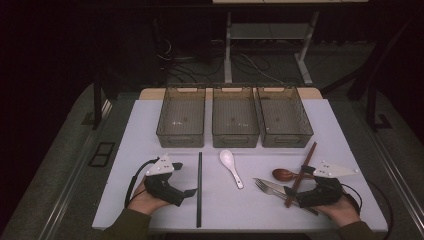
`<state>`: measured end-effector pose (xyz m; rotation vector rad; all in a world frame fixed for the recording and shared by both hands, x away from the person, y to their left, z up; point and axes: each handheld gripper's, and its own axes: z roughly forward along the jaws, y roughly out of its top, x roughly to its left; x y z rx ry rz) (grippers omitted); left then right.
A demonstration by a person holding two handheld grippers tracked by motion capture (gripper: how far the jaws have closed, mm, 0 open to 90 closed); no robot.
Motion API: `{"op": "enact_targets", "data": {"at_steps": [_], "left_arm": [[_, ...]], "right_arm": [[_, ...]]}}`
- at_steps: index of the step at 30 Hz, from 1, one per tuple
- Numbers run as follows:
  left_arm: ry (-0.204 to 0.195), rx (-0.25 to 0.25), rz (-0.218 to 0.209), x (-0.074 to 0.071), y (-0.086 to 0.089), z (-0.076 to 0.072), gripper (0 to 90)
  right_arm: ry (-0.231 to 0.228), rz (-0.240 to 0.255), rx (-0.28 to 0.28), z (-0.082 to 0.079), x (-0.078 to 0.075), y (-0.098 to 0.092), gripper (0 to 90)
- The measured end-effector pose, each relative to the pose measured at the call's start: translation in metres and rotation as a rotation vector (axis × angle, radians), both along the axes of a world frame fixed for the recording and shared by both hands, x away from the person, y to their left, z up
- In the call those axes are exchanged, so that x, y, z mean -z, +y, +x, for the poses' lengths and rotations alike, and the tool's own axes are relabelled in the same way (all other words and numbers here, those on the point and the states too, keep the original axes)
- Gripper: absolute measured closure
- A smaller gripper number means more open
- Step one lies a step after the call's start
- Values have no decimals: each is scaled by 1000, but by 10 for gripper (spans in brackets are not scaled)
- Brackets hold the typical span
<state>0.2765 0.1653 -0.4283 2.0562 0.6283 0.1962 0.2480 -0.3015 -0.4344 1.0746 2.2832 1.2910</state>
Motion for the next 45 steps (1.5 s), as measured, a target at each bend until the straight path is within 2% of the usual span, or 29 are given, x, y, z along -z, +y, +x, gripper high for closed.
{"op": "enact_targets", "data": {"at_steps": [6, 8, 12, 13, 16, 21, 22, 24, 26, 29, 31, 36, 40, 41, 45], "left_arm": [[4, -1, 2, 1, 0, 2, 0], [9, -7, 1, 1, 1, 3, 0], [1, -6, 4, 0, 1, 1, 0], [-1, -6, 10, 0, 0, 0, 0], [-6, -4, 17, 0, 0, -1, 0], [3, -11, 16, 1, 1, 2, 0], [3, -11, 16, 1, 1, 2, 0], [3, -15, 16, 1, 2, 2, 0], [2, -18, 11, 0, 1, 2, 0], [1, -16, 14, 0, 1, 1, 0], [1, -16, 11, 0, 1, 1, 0], [4, -17, 8, 1, 1, 2, 0], [3, -16, 10, 1, 1, 2, 0], [4, -16, 10, 1, 1, 2, 0], [3, -16, 11, 1, 1, 2, 0]], "right_arm": [[29, -25, 20, 4, -1, -5, 10], [44, -22, 45, 6, -2, -8, 10], [45, -37, 70, 8, -4, -12, 12], [41, -41, 75, 8, -5, -14, 49], [51, -46, 98, 10, -5, -19, 61], [75, -34, 136, 18, -8, -28, 232], [75, -34, 136, 18, -8, -28, 232], [81, -35, 163, 20, -10, -34, 334], [83, -39, 169, 21, -10, -35, 354], [85, -57, 203, 26, -11, -42, 458], [85, -59, 211, 27, -12, -43, 492], [92, -73, 271, 43, -13, -52, 591], [123, -75, 316, 51, -11, -55, 589], [141, -60, 335, 56, -9, -56, 542], [152, -65, 363, 63, -6, -56, 516]]}}
